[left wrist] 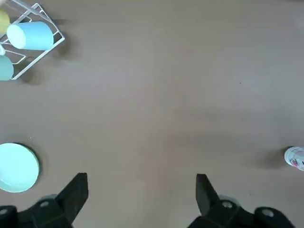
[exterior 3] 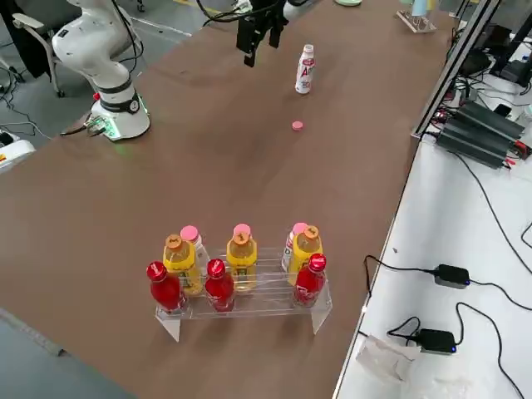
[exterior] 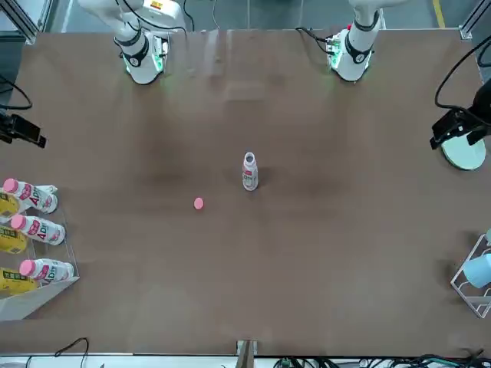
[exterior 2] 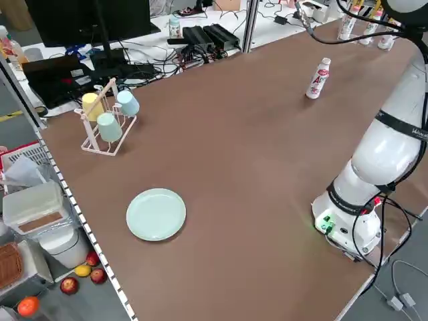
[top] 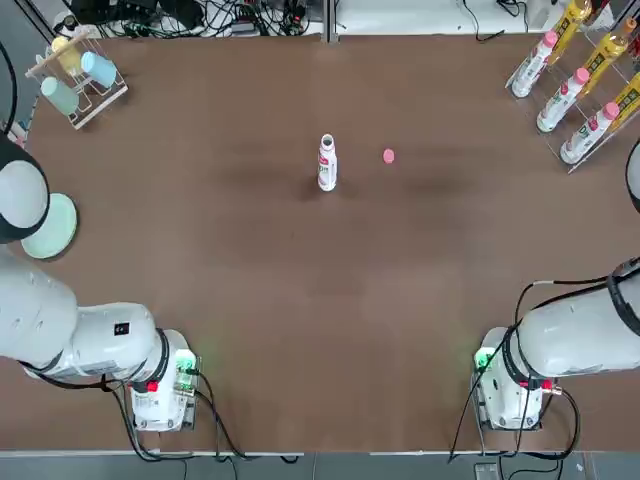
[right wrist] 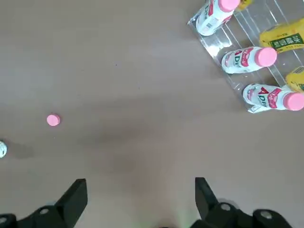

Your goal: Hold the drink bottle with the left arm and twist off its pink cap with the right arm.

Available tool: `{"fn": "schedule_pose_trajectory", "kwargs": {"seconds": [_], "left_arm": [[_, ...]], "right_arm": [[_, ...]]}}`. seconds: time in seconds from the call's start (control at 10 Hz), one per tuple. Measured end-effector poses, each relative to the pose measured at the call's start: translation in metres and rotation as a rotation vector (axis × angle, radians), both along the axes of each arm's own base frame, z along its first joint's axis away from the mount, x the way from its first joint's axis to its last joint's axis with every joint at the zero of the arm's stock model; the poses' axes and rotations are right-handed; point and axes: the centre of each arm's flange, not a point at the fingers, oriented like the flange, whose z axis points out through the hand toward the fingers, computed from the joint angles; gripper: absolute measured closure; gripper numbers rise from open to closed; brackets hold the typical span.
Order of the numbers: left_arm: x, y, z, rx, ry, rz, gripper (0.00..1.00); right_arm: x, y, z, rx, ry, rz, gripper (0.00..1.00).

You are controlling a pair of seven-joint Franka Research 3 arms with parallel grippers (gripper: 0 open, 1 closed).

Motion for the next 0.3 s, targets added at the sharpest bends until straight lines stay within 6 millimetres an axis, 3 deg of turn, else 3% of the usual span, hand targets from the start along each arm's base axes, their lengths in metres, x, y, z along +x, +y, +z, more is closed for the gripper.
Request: {"fn": "schedule_pose_trajectory", "kwargs": {"seconds": [0.3], "left_arm": [[0.0000,0.0009,0.0001,-0.001,0.000,0.002,0.00]], "right_arm": [[0.0002,0.0008,0.0027,0.001,-0.012,0.001,0.00]]}}
